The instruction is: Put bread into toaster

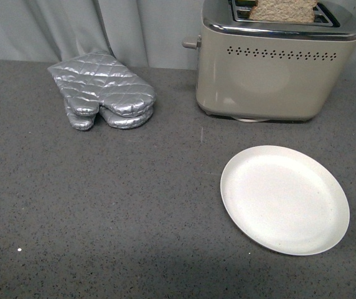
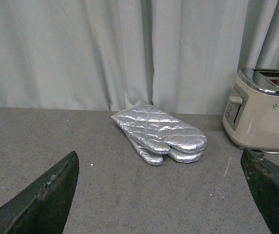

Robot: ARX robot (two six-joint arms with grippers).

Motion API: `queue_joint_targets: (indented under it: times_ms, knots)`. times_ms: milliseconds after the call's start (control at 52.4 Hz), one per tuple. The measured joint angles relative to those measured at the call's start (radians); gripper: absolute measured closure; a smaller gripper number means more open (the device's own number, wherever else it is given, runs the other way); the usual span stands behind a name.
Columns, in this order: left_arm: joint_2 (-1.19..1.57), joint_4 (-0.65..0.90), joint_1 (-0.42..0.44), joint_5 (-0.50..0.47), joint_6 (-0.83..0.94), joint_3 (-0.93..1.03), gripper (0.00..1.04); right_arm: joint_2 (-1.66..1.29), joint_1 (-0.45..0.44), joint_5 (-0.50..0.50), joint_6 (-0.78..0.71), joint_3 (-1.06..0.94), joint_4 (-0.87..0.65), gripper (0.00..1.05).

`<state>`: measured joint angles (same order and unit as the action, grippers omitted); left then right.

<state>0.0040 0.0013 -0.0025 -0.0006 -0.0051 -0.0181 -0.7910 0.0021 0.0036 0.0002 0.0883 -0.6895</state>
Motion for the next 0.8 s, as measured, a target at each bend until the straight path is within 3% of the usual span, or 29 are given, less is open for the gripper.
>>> queue_joint_targets:
  times_ms: [267, 802]
  knots:
    - [0.000, 0.000, 0.000, 0.000, 0.000, 0.000, 0.07, 0.133, 0.000, -0.002, 0.000, -0.071, 0.045, 1.04]
    - [0.000, 0.000, 0.000, 0.000, 0.000, 0.000, 0.07, 0.447, 0.000, -0.002, 0.000, -0.084, 0.343, 1.04]
